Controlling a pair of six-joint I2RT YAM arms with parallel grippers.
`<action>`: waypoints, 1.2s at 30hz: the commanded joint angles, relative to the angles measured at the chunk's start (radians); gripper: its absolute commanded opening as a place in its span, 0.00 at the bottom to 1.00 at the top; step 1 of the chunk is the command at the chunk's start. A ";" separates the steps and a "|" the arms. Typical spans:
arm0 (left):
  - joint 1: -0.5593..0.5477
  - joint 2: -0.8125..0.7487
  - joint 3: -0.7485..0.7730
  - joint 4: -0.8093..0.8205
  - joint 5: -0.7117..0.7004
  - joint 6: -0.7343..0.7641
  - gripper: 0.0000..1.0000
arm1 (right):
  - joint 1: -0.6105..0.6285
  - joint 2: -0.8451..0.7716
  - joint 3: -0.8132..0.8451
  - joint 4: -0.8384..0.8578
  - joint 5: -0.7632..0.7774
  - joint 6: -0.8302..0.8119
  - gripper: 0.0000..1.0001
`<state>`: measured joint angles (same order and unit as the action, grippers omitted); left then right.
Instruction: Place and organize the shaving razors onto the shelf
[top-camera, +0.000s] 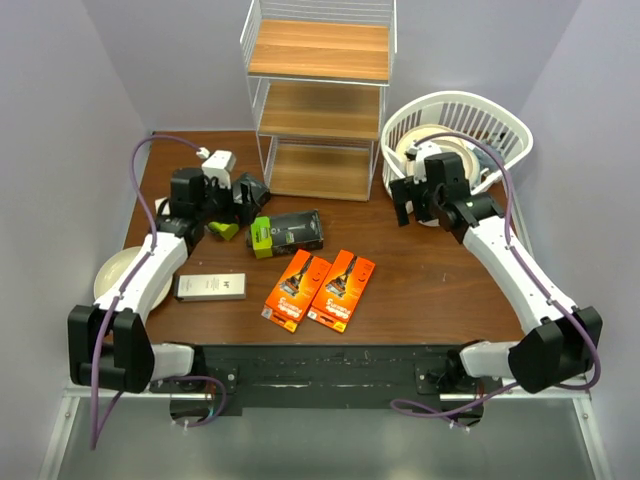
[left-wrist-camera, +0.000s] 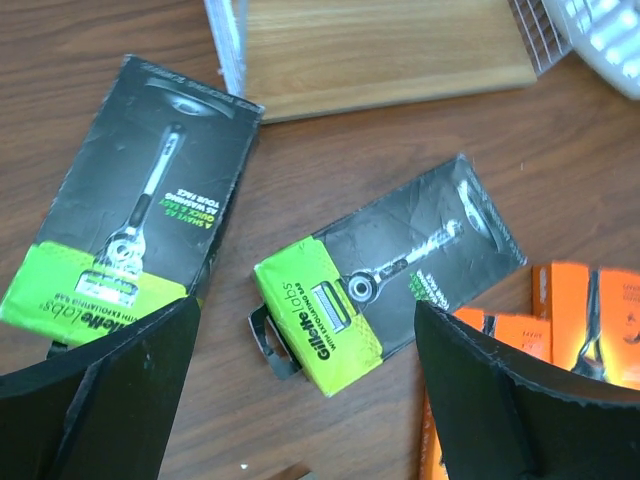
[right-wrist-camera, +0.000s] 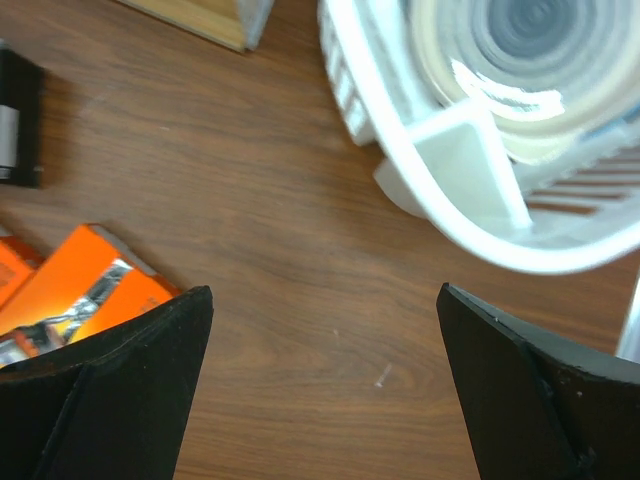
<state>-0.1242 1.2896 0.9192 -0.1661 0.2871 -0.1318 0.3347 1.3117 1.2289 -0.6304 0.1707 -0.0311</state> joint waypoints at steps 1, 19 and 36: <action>0.008 0.027 0.059 -0.053 0.101 0.176 0.93 | 0.006 0.004 0.060 0.054 -0.265 -0.096 0.99; 0.009 0.132 -0.062 0.010 0.203 -0.163 0.72 | 0.254 0.245 0.096 0.259 -0.270 0.123 0.95; 0.043 0.279 -0.029 -0.029 0.001 -0.362 0.67 | 0.302 0.544 0.208 0.262 -0.137 0.151 0.66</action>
<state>-0.0906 1.5269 0.9211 -0.2726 0.2195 -0.4221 0.6270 1.8442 1.3930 -0.3752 0.0208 0.1219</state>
